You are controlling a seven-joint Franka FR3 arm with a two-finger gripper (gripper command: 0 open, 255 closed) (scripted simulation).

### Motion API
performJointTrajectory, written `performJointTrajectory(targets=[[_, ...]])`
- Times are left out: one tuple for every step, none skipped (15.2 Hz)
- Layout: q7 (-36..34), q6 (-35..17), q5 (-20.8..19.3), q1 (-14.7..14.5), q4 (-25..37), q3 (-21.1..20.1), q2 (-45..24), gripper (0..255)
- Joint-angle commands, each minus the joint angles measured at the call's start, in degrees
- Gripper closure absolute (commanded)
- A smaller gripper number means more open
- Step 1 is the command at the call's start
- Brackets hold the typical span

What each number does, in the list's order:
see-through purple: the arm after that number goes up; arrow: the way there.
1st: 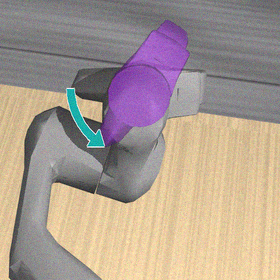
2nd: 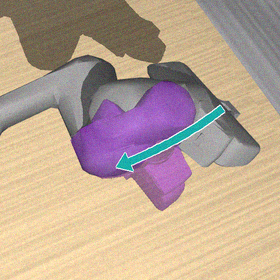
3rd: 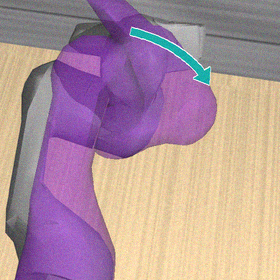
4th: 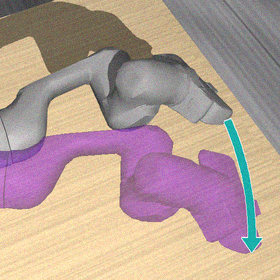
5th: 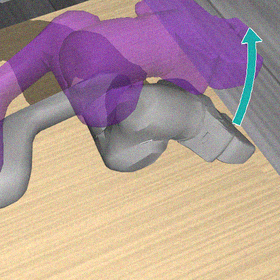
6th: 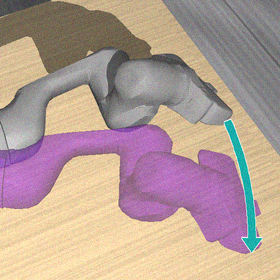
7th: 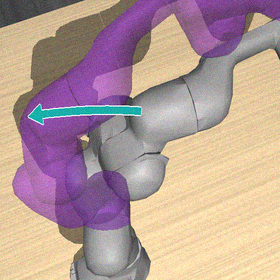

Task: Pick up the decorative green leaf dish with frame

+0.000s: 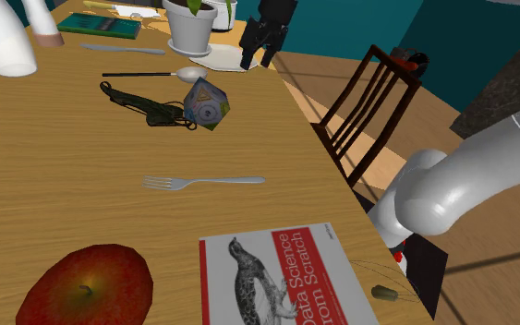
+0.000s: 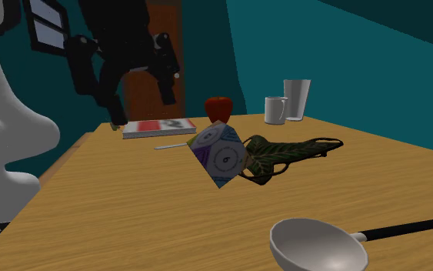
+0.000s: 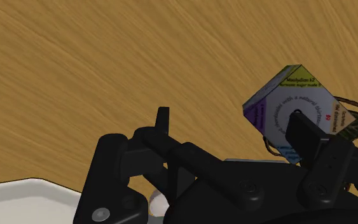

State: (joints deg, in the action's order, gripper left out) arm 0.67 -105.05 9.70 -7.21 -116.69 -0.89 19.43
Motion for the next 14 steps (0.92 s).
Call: performJointTrajectory(targets=[[1.13, -0.67, 0.56, -0.94, 3.11, -0.59, -4.28, 0], [1.55, -0.79, 0.79, -1.39, 4.72, -0.96, -6.25, 0], [1.95, -0.86, 1.00, -1.84, 6.39, -1.34, -8.21, 0], [2.33, -0.88, 1.18, -2.28, 8.10, -1.73, -10.18, 0], [2.70, -0.86, 1.33, -2.72, 9.87, -2.13, -12.15, 0], [3.04, -0.78, 1.45, -3.16, 11.70, -2.53, -14.12, 0], [3.37, -0.65, 1.54, -3.58, 13.58, -2.94, -16.09, 0], [3.68, -0.47, 1.60, -4.01, 15.52, -3.37, -18.08, 0], [3.96, -0.24, 1.62, -4.45, 17.53, -3.80, -20.07, 0], [4.23, 0.04, 1.62, -4.89, 19.60, -4.23, -22.08, 0], [4.47, 0.37, 1.57, -5.33, 21.74, -4.66, -24.10, 0], [4.70, 0.76, 1.49, -5.79, 23.96, -5.10, -26.14, 0], [4.90, 1.20, 1.38, -6.26, 26.26, -5.54, -28.21, 0], [5.08, 1.71, 1.23, -6.75, 28.65, -5.98, -30.30, 0]])
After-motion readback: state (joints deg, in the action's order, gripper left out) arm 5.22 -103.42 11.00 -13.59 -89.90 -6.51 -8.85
